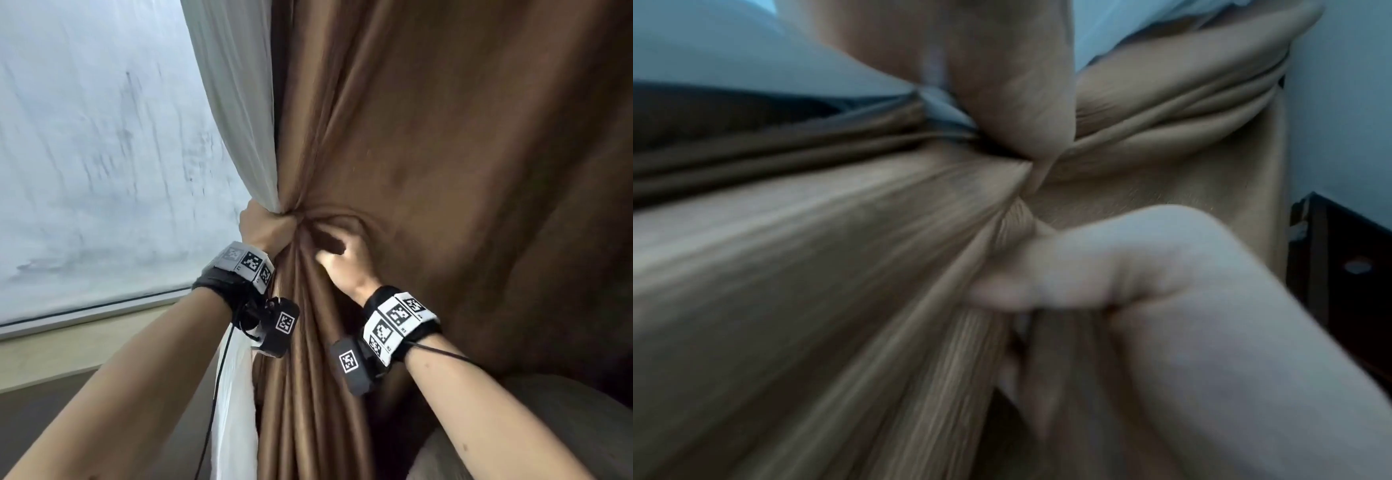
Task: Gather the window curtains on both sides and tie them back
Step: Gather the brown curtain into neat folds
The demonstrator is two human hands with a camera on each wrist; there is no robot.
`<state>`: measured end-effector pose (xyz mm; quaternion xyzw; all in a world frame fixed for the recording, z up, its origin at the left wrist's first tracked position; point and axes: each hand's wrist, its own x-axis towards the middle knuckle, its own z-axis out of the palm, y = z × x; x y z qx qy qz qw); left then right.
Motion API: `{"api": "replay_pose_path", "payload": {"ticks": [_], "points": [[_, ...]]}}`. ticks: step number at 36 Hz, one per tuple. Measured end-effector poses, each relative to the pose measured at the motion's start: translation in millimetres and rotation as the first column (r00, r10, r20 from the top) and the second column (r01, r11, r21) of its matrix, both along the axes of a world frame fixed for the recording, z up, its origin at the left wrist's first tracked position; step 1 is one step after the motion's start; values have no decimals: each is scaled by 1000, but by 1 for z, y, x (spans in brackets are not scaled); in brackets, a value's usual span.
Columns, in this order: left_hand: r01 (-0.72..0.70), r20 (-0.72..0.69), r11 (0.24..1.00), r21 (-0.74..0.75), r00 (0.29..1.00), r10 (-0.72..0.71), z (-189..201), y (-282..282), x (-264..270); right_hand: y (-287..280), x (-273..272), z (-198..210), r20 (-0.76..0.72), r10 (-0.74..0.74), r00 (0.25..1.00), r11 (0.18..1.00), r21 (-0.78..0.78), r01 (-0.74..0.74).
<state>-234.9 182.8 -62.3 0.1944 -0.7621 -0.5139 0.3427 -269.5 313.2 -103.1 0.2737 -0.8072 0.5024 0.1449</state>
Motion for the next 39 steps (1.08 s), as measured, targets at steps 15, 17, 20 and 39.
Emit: {"api": "replay_pose_path", "payload": {"ticks": [15,17,20,39], "points": [[-18,52,999,32,999,16,2,-3,-3,92,-61,-20,508,-574,642,647,-199,736],[-10,49,999,41,999,8,2,-3,-2,95,-74,-32,543,-509,668,669,-238,704],[-2,46,999,43,999,0,2,-3,-1,94,-74,-33,471,-479,741,708,-292,643],[325,-93,944,48,943,-320,5,-3,19,55,-70,-28,539,-158,827,845,-359,395]]}}
